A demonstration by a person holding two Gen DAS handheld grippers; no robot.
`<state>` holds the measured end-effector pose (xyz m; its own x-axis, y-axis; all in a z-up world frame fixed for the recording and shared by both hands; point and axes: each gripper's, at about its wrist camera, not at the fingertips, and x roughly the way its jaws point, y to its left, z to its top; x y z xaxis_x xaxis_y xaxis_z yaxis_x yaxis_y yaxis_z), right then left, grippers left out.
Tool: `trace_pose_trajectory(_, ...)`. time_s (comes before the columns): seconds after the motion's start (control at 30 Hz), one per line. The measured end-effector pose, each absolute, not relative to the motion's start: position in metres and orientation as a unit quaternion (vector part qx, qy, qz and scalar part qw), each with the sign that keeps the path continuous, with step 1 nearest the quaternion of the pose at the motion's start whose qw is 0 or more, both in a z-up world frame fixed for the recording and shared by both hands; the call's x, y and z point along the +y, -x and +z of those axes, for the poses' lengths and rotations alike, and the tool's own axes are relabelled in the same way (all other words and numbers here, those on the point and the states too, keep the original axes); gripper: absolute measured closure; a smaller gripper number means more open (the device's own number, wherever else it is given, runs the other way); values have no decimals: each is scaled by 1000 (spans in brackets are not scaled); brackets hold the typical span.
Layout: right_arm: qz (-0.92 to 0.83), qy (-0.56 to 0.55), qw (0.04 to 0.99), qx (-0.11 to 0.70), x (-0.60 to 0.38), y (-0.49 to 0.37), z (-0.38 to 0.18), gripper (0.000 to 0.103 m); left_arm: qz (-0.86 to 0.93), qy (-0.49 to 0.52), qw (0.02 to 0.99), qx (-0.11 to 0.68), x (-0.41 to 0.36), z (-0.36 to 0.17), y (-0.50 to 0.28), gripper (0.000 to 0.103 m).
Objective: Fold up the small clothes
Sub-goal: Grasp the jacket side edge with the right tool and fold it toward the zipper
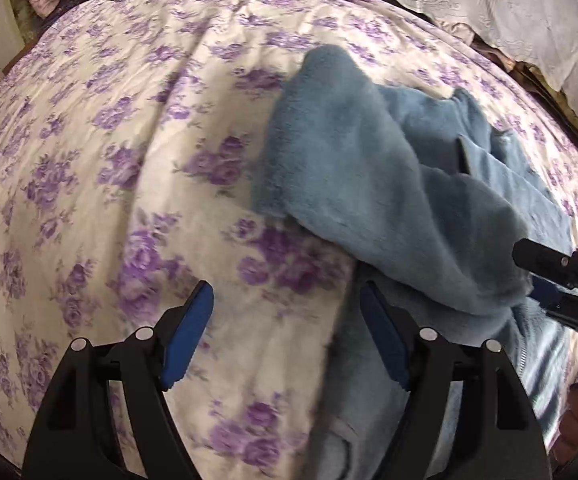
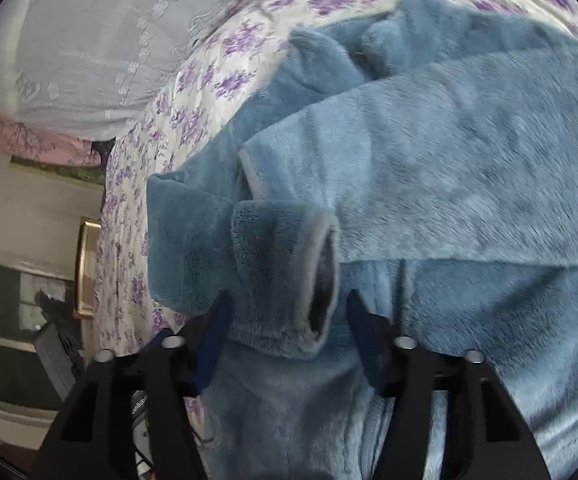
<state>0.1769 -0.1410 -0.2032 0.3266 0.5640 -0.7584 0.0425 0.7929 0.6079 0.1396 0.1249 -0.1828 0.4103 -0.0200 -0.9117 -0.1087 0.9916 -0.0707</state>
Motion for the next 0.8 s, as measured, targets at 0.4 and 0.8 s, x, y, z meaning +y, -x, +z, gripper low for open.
trace_pose_trajectory(0.4,121,-192,869,440,-207,-166,-121,94,2,17,853,521,92,-172,-158,29)
trace_pose_trajectory(0.8,19,-250,848,467,-311,-153,-168,94,-32,-19,858,513,49,-159,-172,27)
